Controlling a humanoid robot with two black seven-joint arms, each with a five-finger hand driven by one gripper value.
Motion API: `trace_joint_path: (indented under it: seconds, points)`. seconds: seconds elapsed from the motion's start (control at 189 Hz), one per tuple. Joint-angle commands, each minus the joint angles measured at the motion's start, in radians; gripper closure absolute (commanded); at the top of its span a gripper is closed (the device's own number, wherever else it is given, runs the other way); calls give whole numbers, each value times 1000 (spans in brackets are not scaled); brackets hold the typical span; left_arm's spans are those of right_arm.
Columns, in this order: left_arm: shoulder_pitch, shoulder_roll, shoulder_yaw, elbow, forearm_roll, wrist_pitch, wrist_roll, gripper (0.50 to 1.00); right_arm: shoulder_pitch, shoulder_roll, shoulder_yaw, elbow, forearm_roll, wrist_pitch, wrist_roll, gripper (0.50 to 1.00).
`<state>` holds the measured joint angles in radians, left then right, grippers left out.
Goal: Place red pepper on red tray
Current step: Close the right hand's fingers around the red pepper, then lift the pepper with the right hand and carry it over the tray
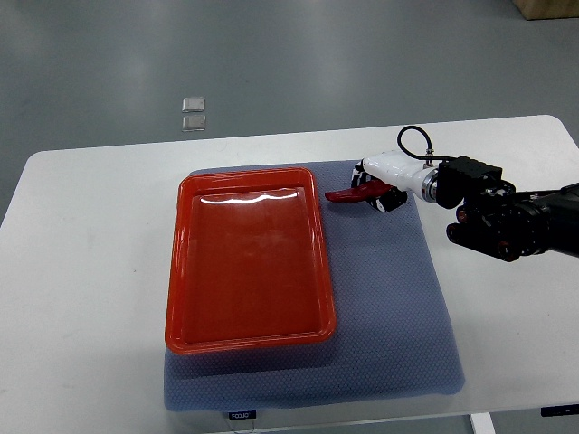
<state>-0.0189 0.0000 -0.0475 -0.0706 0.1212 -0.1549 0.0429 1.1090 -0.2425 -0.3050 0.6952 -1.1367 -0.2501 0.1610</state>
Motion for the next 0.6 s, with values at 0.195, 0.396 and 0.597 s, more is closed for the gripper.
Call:
trace_joint_path:
  seconds: [0.195,0.396,0.597]
  points:
    - [-1,0,0,0,0,0,0,500,11,-23,41,1,34,-31,6,959]
    - [0,0,0,0,0,0,0,500,14,-49,130,32,40,-31,26,963]
    - [0,0,0,0,0,0,0,500,51,9,142,86,35,-52,32,959]
